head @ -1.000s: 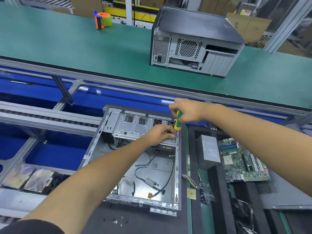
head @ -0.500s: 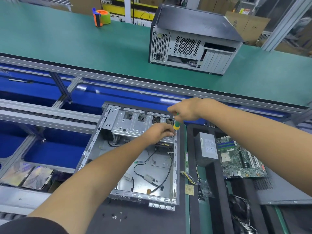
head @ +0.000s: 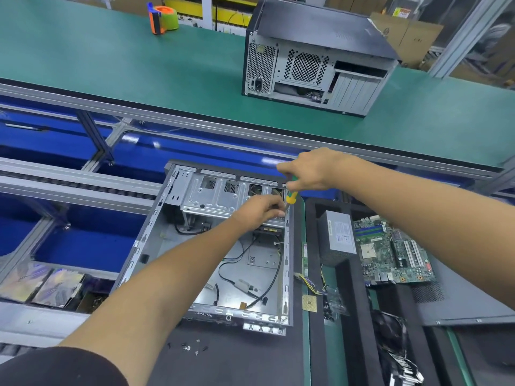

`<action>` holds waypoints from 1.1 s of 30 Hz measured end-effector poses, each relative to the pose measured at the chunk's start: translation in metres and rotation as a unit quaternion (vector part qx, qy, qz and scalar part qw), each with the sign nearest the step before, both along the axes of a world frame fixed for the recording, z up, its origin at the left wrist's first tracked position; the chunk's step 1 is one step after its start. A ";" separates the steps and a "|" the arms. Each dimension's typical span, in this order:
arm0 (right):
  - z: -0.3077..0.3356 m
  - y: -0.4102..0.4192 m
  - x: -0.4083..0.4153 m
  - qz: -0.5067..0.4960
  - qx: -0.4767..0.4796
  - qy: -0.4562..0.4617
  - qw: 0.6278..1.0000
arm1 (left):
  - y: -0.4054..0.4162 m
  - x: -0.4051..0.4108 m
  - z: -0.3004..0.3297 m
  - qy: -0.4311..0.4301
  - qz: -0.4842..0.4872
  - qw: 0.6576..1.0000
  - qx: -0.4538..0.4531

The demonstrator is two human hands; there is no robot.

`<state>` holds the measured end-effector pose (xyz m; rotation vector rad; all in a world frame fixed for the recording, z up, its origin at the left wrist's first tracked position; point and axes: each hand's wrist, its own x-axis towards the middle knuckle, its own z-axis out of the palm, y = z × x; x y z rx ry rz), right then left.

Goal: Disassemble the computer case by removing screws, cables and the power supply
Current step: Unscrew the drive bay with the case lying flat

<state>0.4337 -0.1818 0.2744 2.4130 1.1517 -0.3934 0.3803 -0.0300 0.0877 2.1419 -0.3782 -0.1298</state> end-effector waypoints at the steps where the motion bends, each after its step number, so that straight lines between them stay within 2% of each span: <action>1: 0.000 -0.001 0.001 0.001 -0.014 -0.021 1.000 | 0.000 0.000 0.000 -0.002 0.001 1.000 0.002; 4: -0.003 -0.003 0.003 -0.014 0.010 -0.004 1.000 | 0.000 0.001 -0.001 0.002 -0.003 1.000 0.005; 7: -0.001 -0.004 0.002 -0.053 0.080 0.088 0.991 | 0.001 0.000 0.000 0.024 -0.004 1.000 -0.005; 10: -0.003 -0.006 -0.003 -0.071 0.109 0.163 0.978 | 0.000 0.002 -0.001 0.018 -0.003 1.000 0.020; 11: -0.005 -0.006 -0.004 -0.064 0.093 0.137 0.984 | 0.000 0.002 -0.001 0.017 -0.001 0.999 0.027; 13: -0.009 -0.005 -0.003 -0.004 0.033 -0.010 0.999 | 0.000 0.002 -0.001 0.019 0.008 0.999 0.032; 14: -0.010 -0.005 -0.004 0.013 0.020 -0.056 0.998 | 0.000 0.003 -0.001 0.017 0.011 0.999 0.036; 16: -0.010 -0.005 -0.004 0.012 0.042 -0.046 0.998 | 0.000 0.004 -0.001 0.010 0.014 0.999 0.050; 19: -0.005 -0.006 -0.002 -0.045 0.077 0.068 0.994 | 0.000 0.004 0.001 0.013 0.017 0.998 0.059; 21: -0.002 -0.005 -0.004 -0.059 0.072 0.100 0.991 | 0.000 0.004 0.001 0.011 0.018 0.998 0.063; 25: -0.004 -0.002 -0.003 -0.019 0.026 -0.007 0.999 | 0.000 0.003 0.002 0.010 0.023 0.997 0.070; 27: -0.005 -0.001 -0.003 -0.021 0.037 0.007 0.999 | 0.001 0.004 0.001 0.017 0.025 0.998 0.057; 30: -0.003 0.002 -0.004 -0.058 0.055 0.087 0.993 | 0.002 0.005 0.002 0.028 0.014 0.998 0.055; 33: -0.004 0.005 -0.003 -0.039 0.042 0.044 0.997 | 0.004 0.005 0.002 0.045 0.022 0.998 0.047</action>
